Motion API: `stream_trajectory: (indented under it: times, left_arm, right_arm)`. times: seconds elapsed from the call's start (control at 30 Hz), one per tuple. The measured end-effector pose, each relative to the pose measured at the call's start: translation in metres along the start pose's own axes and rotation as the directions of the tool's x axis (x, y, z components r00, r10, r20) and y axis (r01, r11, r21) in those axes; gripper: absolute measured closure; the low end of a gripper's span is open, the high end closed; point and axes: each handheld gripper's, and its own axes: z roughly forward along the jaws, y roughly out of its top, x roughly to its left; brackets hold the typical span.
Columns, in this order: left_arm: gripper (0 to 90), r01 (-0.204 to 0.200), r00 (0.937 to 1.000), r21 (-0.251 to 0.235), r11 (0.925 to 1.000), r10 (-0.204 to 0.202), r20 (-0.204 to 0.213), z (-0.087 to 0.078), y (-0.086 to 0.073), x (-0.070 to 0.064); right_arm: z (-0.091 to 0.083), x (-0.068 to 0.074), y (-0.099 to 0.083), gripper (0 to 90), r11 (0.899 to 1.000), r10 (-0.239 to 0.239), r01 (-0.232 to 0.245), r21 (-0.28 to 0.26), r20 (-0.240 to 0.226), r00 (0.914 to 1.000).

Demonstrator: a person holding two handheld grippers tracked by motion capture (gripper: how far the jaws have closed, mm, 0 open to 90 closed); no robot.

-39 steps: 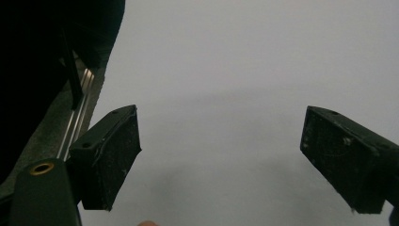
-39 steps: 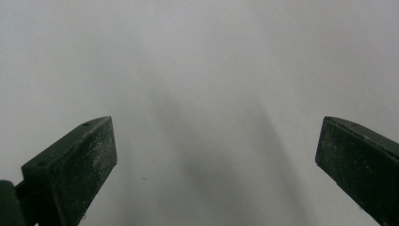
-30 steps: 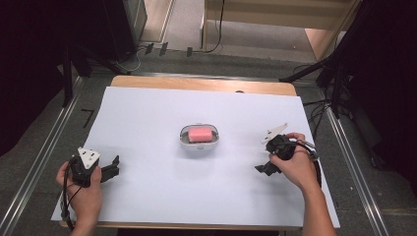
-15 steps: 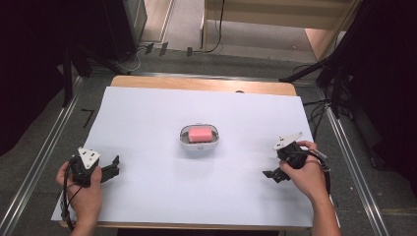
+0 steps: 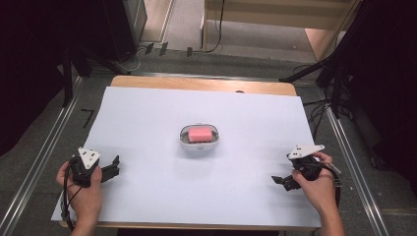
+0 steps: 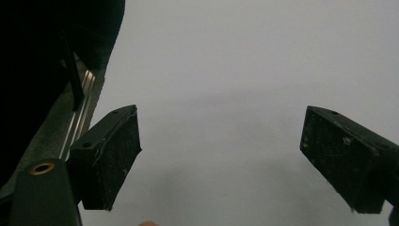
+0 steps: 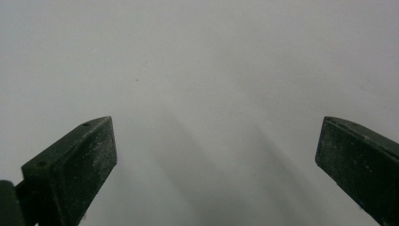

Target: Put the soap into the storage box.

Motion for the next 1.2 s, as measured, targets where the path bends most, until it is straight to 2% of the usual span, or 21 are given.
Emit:
stream_trajectory:
  times: [0.17, 0.33, 0.37, 0.43, 0.53, 0.57, 0.6, 0.8, 0.83, 0.87, 0.9, 0.97, 1.0, 1.1, 1.2]
  left_arm:
    - [13.4, -0.001, 1.0000, 0.000, 1.0000, 0.001, 0.000, 0.000, 0.000, 0.000]
    - [13.3, 0.000, 1.0000, 0.000, 1.0000, 0.000, 0.000, 0.000, 0.000, 0.000]
    - [13.3, 0.000, 1.0000, 0.000, 1.0000, 0.000, 0.000, 0.000, 0.000, 0.000]
    - [13.3, 0.000, 1.0000, -0.001, 1.0000, 0.000, -0.001, 0.000, 0.000, 0.000]
    - [13.4, 0.001, 1.0000, 0.000, 1.0000, -0.001, 0.001, 0.000, 0.000, 0.000]
    - [13.3, 0.001, 1.0000, -0.001, 1.0000, -0.001, -0.001, 0.000, 0.000, 0.000]
    - [13.3, 0.000, 1.0000, -0.001, 1.0000, 0.000, -0.001, 0.000, 0.000, 0.000]
    - [13.3, -0.004, 1.0000, -0.002, 1.0000, 0.004, -0.006, 0.000, 0.000, -0.001]
    - [13.4, -0.003, 1.0000, -0.002, 1.0000, 0.003, -0.004, 0.000, 0.000, -0.001]
    - [13.4, -0.001, 1.0000, -0.002, 1.0000, 0.001, -0.001, 0.000, 0.000, 0.000]
    - [13.4, 0.009, 0.9999, -0.003, 1.0000, -0.009, 0.005, 0.000, 0.000, 0.001]
    - [13.5, 0.031, 0.9994, -0.005, 0.9995, -0.031, 0.013, -0.001, 0.000, 0.003]
    - [13.5, 0.039, 0.9991, -0.007, 0.9992, -0.039, 0.018, -0.001, -0.001, 0.004]
    - [13.5, 0.049, 0.9985, -0.007, 0.9988, -0.049, 0.023, -0.001, -0.001, 0.005]
    - [13.6, 0.057, 0.9980, -0.007, 0.9983, -0.057, 0.028, -0.001, -0.001, 0.006]
  right_arm:
    - [-0.005, 0.001, -0.016, 0.0, 0.997, 0.024, -0.022, -0.081, 0.017, 0.9996]
    - [-0.009, 0.002, -0.032, 0.0, 0.990, 0.059, -0.055, -0.128, 0.029, 0.9978]
    - [-0.011, 0.003, -0.039, 0.0, 0.985, 0.084, -0.078, -0.156, 0.029, 0.9961]
    - [-0.013, 0.003, -0.043, 0.0, 0.982, 0.091, -0.084, -0.167, 0.034, 0.9953]
    - [-0.018, 0.003, -0.054, 0.0, 0.970, 0.122, -0.110, -0.217, 0.042, 0.9916]
    - [-0.021, 0.003, -0.061, 0.0, 0.962, 0.140, -0.126, -0.244, 0.040, 0.9894]
    - [-0.021, 0.003, -0.061, 0.0, 0.962, 0.140, -0.126, -0.244, 0.040, 0.9894]
    - [-0.031, 0.004, -0.085, 0.0, 0.941, 0.190, -0.163, -0.297, 0.063, 0.9798]
    - [-0.033, 0.004, -0.089, 0.0, 0.934, 0.201, -0.172, -0.312, 0.061, 0.9778]
    - [-0.036, 0.005, -0.093, 0.0, 0.924, 0.208, -0.174, -0.341, 0.065, 0.9760]
    - [-0.042, 0.006, -0.098, 0.0, 0.905, 0.233, -0.190, -0.381, 0.070, 0.9700]
    - [-0.046, 0.009, -0.105, 0.0, 0.885, 0.255, -0.204, -0.419, 0.071, 0.9642]
    - [-0.046, 0.009, -0.105, 0.0, 0.885, 0.255, -0.204, -0.419, 0.071, 0.9642]
    - [-0.052, 0.012, -0.112, 0.0, 0.848, 0.286, -0.212, -0.486, 0.082, 0.9548]
    - [-0.054, 0.013, -0.119, 0.0, 0.819, 0.295, -0.217, -0.531, 0.066, 0.9532]
